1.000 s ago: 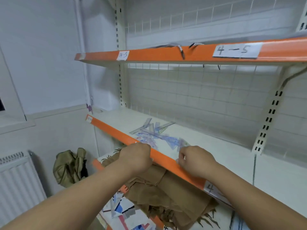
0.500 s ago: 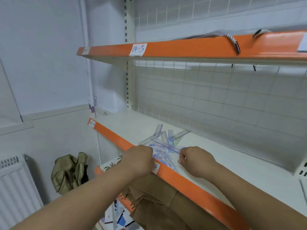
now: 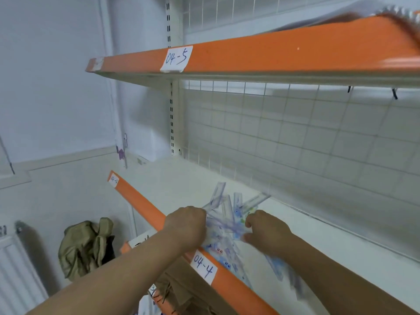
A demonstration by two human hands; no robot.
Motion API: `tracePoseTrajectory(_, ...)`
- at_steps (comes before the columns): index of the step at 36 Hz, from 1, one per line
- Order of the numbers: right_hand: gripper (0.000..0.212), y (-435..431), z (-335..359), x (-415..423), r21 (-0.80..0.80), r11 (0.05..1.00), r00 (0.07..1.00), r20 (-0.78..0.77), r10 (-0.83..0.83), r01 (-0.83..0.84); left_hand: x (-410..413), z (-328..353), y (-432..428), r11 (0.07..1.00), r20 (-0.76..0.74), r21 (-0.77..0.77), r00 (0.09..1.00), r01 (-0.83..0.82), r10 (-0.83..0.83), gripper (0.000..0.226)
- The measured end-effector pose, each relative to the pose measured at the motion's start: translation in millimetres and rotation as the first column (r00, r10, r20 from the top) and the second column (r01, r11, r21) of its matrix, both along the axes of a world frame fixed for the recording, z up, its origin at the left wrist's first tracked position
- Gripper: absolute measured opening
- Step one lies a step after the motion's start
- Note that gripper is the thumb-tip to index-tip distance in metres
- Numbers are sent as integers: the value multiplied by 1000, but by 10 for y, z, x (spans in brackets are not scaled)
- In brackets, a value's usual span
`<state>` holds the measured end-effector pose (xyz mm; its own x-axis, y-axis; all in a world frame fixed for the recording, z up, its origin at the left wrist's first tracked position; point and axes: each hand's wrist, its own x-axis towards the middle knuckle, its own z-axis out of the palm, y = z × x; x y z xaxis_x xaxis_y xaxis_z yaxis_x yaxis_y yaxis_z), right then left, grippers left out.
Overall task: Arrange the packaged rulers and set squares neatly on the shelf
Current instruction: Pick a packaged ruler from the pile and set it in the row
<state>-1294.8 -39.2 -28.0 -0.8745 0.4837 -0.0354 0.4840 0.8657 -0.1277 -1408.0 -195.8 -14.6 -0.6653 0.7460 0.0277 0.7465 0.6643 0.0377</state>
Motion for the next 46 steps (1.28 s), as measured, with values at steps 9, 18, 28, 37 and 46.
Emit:
tracePoseTrajectory(9,35,43,-60,-217,-34,999,999,43,-24,26,-171,-11,82,999,37,-22,998,44,-43,21)
tracePoseTrajectory(18,23,107,-29,-229,-6,999,998,47,-47,48,-295,39,192,990,34,-49,991,134,-133,26)
tracePoseTrajectory(28,23,-15,270,-143,-695,704,906,-190,-378,148,-258,91,318,956,107,2,951,292,-290,39)
tracePoseTrajectory(37,20,-219,286,-118,-911,389,806,-129,-578,133,-31,143,400,934,88,38,930,356,-358,51)
tracePoseTrajectory(46,15,-255,248,-111,-899,414,784,-153,-602,143,-109,145,424,941,47,5,940,337,-337,22)
